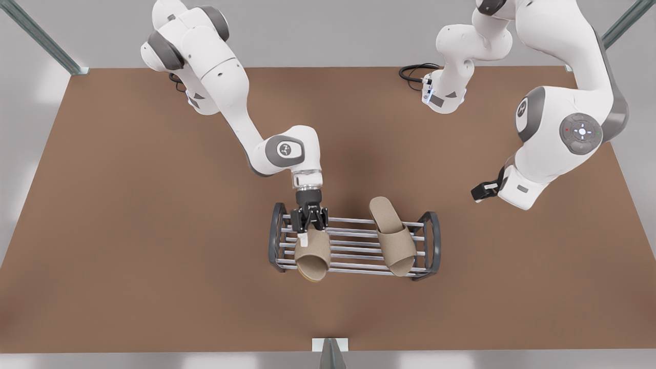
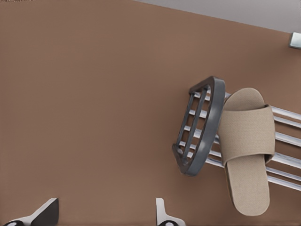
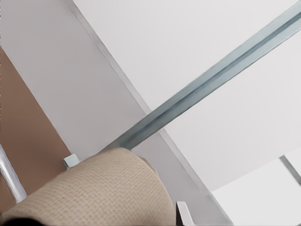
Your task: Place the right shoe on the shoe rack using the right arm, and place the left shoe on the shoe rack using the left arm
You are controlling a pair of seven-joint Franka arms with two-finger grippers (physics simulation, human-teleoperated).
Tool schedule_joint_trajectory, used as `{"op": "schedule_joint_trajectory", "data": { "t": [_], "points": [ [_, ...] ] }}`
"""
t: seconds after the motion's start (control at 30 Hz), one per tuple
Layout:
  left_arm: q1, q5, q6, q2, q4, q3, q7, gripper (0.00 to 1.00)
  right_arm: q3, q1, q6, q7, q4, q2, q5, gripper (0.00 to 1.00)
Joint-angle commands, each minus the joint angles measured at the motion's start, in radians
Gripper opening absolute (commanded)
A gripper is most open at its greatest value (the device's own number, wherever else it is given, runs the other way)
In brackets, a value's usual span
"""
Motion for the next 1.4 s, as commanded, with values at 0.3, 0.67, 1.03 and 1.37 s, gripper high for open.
{"op": "schedule_joint_trajectory", "data": {
  "t": [0.3,0.67,1.03,1.37],
  "points": [
    [0.000,0.003,0.014,0.002,0.000,-0.003,0.165,1.00,0.000,0.017,-0.040,-0.038,0.014,0.038,0.011,0.83],
    [0.000,0.004,0.015,0.004,0.000,-0.003,0.165,1.00,0.000,0.017,-0.041,-0.029,0.012,0.044,0.009,0.83],
    [0.000,0.004,0.019,0.007,0.000,-0.003,0.165,1.00,-0.006,0.023,-0.041,-0.021,0.014,0.055,0.005,0.83],
    [0.000,0.004,0.020,0.016,0.002,-0.003,0.164,1.00,-0.006,0.025,-0.069,-0.003,0.003,0.052,-0.009,0.83]
  ]
}}
